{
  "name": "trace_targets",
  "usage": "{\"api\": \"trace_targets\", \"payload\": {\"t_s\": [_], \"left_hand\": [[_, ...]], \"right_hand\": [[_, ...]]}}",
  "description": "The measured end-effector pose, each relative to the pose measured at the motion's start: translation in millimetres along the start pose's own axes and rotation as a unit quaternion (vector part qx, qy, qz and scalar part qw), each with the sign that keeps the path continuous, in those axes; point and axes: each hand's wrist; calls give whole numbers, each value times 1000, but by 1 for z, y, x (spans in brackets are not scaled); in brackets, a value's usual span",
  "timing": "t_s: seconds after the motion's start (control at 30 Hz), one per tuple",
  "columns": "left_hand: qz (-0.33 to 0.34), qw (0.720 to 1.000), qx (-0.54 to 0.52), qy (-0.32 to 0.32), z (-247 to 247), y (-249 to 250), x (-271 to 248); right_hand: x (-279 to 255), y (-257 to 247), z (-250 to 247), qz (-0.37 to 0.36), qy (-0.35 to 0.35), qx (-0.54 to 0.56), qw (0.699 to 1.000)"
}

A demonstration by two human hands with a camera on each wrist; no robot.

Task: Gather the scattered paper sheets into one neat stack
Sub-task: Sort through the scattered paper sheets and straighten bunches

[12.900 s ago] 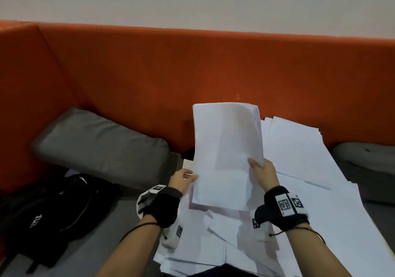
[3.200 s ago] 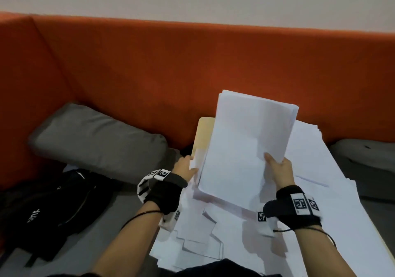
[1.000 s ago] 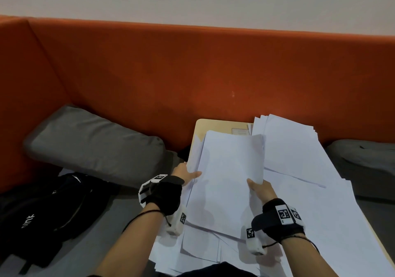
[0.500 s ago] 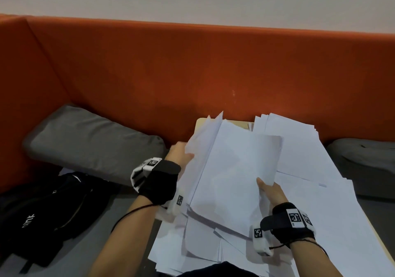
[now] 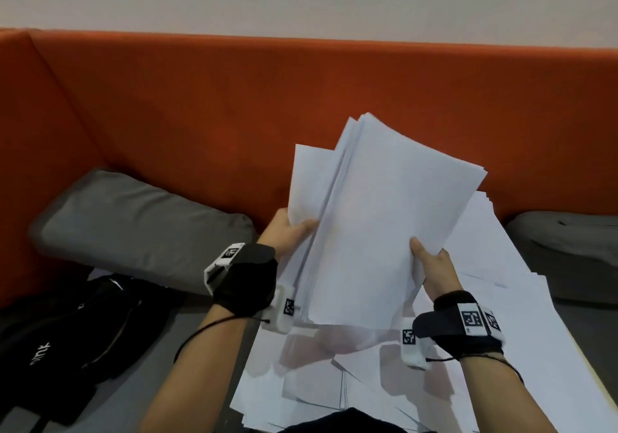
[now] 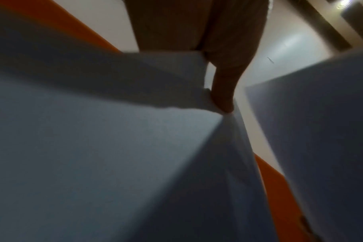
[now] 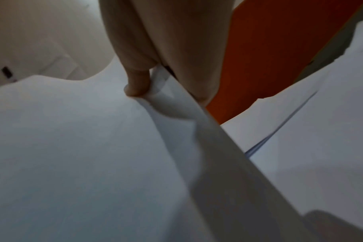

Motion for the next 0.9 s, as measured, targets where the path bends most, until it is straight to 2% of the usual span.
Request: {"api": "trace_targets", "payload": {"t_s": [0.17, 0.3, 0.43, 0.53, 0.67, 0.77, 0.9], "left_hand": [[-41, 999, -23, 1, 19, 2, -3], [25, 997, 51, -56, 26, 1, -8], [62, 990, 95, -78, 28, 3, -11], [81, 986, 74, -129, 26, 17, -18], [76, 989, 21, -125, 21, 22, -17], [77, 993, -27, -82, 18, 15, -16], [78, 994, -72, 1, 17, 3, -13]], "right_hand": [[-1, 9, 9, 1, 0, -23, 1000], [-4, 14, 11, 2, -10, -13, 1000], [-5, 23, 6, 47, -31, 72, 996], [-1, 26, -3, 61, -91, 156, 982], [7, 17, -11, 20, -171, 219, 960], [3, 1, -12, -41, -147, 194, 969], [-9, -21, -4, -125, -29, 102, 986]]}}
Point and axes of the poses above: each hand's wrist, its own x-axis towards the middle knuckle, its own z-axis out of the palm, y = z × x, and after that the axes turned 6 degrees about -x, right-handed
